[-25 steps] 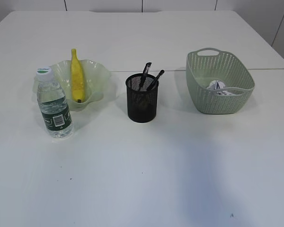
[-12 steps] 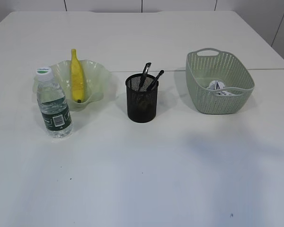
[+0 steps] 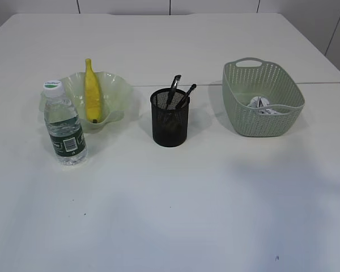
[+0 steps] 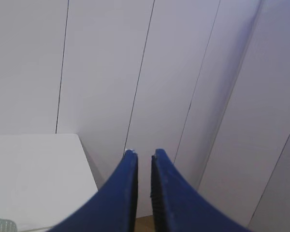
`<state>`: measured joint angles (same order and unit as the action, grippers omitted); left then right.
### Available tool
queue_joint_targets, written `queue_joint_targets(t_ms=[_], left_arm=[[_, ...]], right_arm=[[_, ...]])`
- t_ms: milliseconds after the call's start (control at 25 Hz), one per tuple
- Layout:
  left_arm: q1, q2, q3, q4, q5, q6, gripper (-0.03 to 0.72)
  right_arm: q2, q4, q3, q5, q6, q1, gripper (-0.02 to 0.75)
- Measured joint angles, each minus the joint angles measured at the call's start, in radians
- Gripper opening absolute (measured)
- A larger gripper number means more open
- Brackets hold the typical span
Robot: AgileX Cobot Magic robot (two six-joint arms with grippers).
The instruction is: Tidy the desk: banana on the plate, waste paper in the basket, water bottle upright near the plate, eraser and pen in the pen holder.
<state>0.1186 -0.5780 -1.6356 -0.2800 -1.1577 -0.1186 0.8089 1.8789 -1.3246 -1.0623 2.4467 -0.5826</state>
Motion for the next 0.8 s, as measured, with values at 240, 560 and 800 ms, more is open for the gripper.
queue_joint_targets(t_ms=[240,560,800], left_arm=[[0.0,0.145,0.129,-0.007,-0.065,0.02,-0.024],[0.0,0.337,0.337,0.043,-0.089,0.054,-0.024],[0.0,0.487,0.551,0.145,-0.089,0.072,-0.024]], right_arm=[[-0.001,0.0,0.0,-0.03,0.006,0.0,0.073],[-0.001,0.0,0.031,-0.035,0.007,0.0,0.073],[-0.016,0.0,0.109,-0.035,-0.013,0.0,0.073]])
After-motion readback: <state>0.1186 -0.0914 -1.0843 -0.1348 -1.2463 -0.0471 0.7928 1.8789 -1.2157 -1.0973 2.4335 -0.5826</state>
